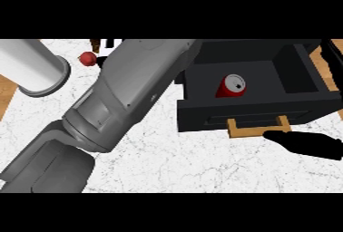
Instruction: Pick up the can, place it into the drawer and close the drawer
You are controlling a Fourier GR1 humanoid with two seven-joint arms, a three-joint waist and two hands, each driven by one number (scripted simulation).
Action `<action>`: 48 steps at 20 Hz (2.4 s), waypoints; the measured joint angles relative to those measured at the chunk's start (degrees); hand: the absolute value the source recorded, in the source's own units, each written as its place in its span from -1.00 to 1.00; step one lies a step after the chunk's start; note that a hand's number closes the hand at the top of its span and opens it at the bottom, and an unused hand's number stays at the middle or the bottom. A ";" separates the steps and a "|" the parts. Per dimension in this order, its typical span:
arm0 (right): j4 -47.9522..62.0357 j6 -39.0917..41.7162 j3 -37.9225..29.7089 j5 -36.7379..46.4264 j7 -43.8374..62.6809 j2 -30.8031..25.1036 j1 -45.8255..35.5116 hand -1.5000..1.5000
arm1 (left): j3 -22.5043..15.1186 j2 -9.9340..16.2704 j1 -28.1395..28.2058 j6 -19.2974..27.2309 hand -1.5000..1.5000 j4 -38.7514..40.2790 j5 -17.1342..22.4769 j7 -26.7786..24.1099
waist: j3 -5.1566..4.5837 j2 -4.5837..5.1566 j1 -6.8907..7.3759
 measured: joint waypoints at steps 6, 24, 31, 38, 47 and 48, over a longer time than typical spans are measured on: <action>10.88 -3.41 5.47 10.36 -4.01 -0.09 -4.10 -1.00 | -0.24 0.01 0.39 -0.66 -1.00 1.69 -0.40 -2.04 | -0.01 -0.19 1.37; 55.11 -24.48 8.59 30.76 -13.12 5.85 -22.35 -1.00 | 1.34 4.98 2.27 -4.62 -1.00 -0.84 -2.71 1.03 | -0.11 -1.12 5.16; 70.95 -35.18 4.73 34.33 -13.04 7.83 -32.43 -1.00 | 1.09 8.17 5.70 -6.48 -1.00 -4.42 -3.71 2.66 | -0.09 -1.07 6.73; 83.07 -41.10 1.46 35.80 -13.29 7.52 -42.07 -1.00 | 0.40 11.18 9.21 -7.53 -1.00 -9.83 -4.56 5.87 | -0.12 -1.09 7.94; 93.24 -41.52 -0.73 36.36 -14.31 6.25 -50.02 -1.00 | -0.36 14.11 14.80 -9.01 -1.00 -17.10 -4.99 8.02 | 0.17 -0.35 9.53; 93.93 -41.38 -0.96 36.22 -14.70 6.25 -50.43 -1.00 | -0.58 14.32 15.54 -9.06 -1.00 -18.13 -5.07 8.41 | 0.20 -0.38 9.54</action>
